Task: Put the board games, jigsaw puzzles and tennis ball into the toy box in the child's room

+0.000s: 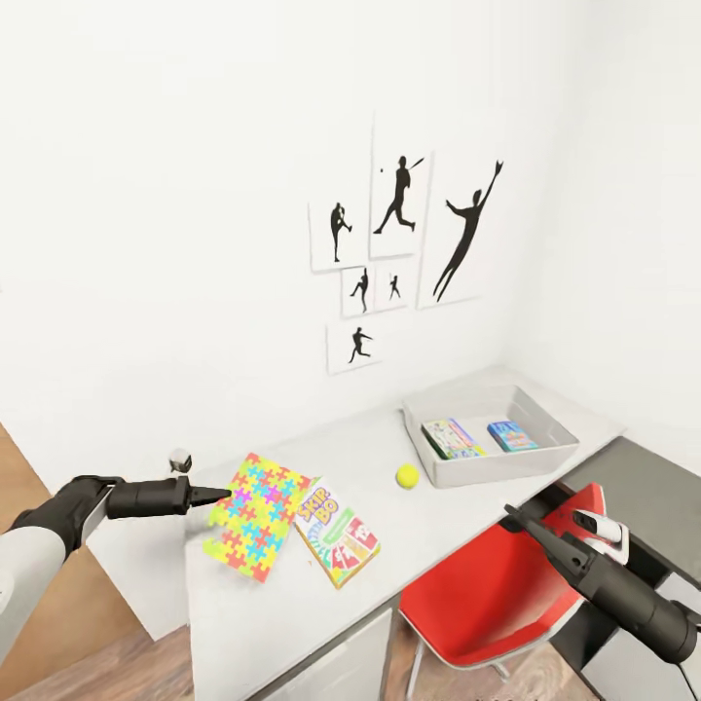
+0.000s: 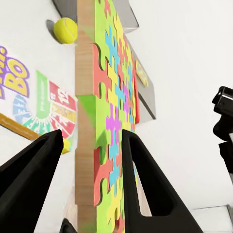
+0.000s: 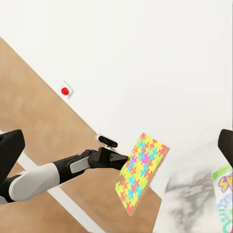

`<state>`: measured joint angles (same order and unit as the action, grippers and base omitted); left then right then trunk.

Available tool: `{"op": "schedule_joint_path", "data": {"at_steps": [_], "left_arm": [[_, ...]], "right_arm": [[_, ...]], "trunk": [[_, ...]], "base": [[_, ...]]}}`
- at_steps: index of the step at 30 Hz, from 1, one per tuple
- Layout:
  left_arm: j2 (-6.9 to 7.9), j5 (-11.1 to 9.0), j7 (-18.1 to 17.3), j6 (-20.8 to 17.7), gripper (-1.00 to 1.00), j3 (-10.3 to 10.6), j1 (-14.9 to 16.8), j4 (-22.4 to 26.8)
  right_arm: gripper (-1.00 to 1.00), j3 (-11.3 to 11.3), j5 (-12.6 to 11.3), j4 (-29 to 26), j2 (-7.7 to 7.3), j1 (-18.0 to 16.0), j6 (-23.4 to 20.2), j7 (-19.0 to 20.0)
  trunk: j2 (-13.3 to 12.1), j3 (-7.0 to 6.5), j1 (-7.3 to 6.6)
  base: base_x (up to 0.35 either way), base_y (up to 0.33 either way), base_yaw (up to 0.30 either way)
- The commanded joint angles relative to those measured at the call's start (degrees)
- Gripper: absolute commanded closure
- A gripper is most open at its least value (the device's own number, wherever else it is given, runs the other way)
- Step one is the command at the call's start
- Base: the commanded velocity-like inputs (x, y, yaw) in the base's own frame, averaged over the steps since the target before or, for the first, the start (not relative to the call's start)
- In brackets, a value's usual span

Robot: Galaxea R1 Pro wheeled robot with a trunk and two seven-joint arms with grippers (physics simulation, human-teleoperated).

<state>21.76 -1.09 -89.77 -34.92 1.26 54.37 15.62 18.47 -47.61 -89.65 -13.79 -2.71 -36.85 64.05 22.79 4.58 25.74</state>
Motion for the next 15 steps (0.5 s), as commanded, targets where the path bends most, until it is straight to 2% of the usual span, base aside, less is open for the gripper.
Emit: {"op": "schedule_joint_path", "data": {"at_steps": [1, 7, 15], "left_arm": [[0.04, -0.13, -0.23, -0.51, 1.00, 0.09, 0.04, 0.02], [0.04, -0.14, -0.23, -0.44, 1.00, 0.07, 0.04, 0.02], [0.04, -0.17, -0.23, -0.41, 1.00, 0.06, -0.04, 0.02]], "right_arm": [[-1.00, -0.01, -0.29, 0.02, -0.01, -0.05, -0.42, 0.02], [-1.00, -0.01, -0.34, 0.01, -0.01, -0.06, -0.42, 0.02], [-1.00, -0.01, -0.34, 0.02, -0.01, -0.07, -0.33, 0.02]], "trunk": [[0.12, 0.08, 0.04], [0.12, -0.17, 0.04], [0.12, -0.21, 0.04]], "base": [[0.081, -0.160, -0.256], [0.113, -0.182, -0.193], [0.175, -0.221, -0.025]]}}
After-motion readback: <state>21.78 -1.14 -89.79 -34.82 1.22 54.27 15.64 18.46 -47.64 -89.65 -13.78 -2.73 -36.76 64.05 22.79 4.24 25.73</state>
